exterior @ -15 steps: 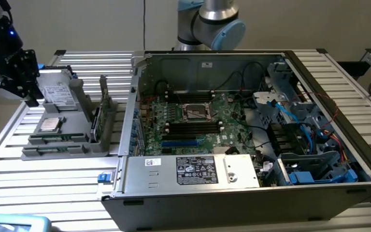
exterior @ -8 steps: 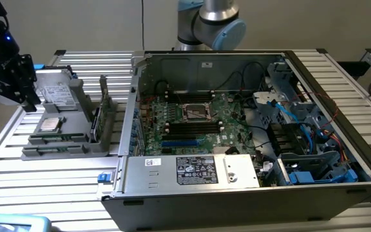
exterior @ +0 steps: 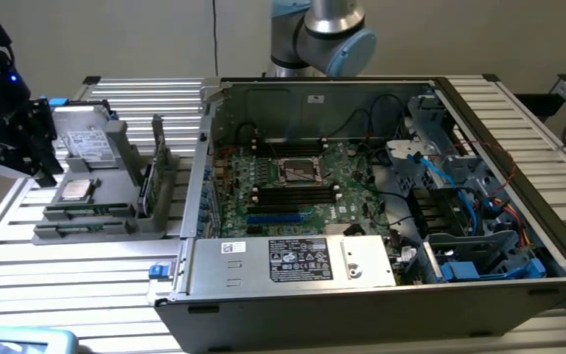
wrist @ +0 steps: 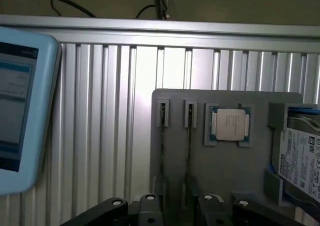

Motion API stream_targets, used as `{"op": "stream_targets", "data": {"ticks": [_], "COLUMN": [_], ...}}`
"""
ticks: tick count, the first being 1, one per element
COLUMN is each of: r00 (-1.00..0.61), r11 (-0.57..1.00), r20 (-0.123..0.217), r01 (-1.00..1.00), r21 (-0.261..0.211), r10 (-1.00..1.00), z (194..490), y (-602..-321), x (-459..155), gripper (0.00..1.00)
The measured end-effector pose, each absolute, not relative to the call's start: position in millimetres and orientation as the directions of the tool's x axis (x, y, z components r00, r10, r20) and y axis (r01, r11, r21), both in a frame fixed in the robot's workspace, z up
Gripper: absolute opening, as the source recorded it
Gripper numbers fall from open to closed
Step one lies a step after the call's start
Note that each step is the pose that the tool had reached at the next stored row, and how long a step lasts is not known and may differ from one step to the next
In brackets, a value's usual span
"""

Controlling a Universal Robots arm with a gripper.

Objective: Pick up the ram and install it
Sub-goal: 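Pick up the ram and move it above insertion slot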

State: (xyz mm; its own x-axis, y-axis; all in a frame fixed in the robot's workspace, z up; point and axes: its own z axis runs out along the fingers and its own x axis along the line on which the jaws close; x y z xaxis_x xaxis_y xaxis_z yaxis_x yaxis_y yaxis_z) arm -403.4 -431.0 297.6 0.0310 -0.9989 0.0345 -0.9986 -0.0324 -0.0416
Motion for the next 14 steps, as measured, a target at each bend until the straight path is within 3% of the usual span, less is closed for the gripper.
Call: {"op": "stream_targets", "data": {"ticks": [14], "r00": [0.031], "r11": [-0.032], "r20": [0.033], "r01": [-0.999], "r21": [-0.042], "r10": [-0.999], "z": [272.1], "y": [-440.0], "x": [-400.6], "gripper": [0.33]}}
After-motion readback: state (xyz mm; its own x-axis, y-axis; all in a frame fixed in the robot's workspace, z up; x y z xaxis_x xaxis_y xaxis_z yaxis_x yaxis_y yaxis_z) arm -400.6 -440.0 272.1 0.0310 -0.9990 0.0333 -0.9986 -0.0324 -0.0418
